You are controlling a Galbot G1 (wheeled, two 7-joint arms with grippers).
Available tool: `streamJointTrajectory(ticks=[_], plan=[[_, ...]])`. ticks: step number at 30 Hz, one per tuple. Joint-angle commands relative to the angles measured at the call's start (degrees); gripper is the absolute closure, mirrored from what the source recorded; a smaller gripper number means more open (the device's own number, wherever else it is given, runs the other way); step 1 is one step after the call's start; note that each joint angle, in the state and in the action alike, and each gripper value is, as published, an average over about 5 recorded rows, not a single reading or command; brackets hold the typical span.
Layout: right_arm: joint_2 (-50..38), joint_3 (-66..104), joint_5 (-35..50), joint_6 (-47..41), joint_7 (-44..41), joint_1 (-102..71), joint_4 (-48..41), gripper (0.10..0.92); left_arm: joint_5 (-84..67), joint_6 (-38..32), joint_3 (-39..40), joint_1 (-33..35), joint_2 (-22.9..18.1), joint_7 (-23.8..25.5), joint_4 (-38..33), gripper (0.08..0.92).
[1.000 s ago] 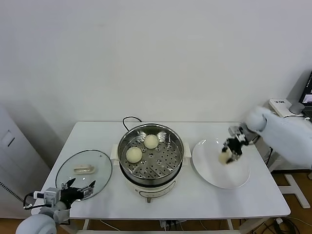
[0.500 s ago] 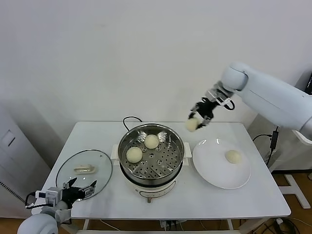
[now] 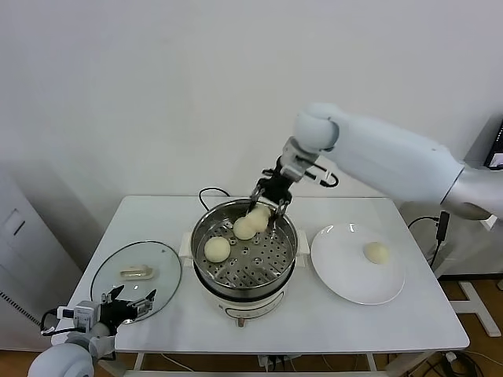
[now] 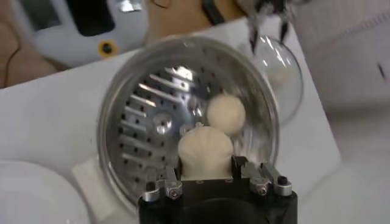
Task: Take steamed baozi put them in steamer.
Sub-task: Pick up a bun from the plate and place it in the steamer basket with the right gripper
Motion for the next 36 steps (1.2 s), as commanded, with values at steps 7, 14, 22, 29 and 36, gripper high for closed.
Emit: streamJointTrajectory(ticks=[7,14,22,29,36], plan=[[5.1,-1.8,-6.2,3.7,-1.1,-4.1,6.5,0.525,0.0,0.0,0.1,-0.1,0.0,0.1,0.2,0.177],[6.4,-1.9,-10.4,4.1,-2.1,-6.2,6.3,0.525,0.0,0.0,0.1,-0.2,0.0,0.1,0.3,0.177],[7.1,-1.6,-14.2,3.7,-2.2,-8.7,5.8,0.525,0.0,-0.2,0.1,-0.2,0.1,0.2,0.4,0.177],[7.6,-1.3,-16.0,3.6,-1.8,-10.6,5.1,0.524,-0.1,-0.2,0.1,-0.3,0.1,0.2,0.4,0.177],[7.2,-1.0,-16.4,3.5,-0.7,-10.7,5.2,0.402,-0.1,-0.2,0.1,-0.3,0.0,0.2,0.5,0.177]])
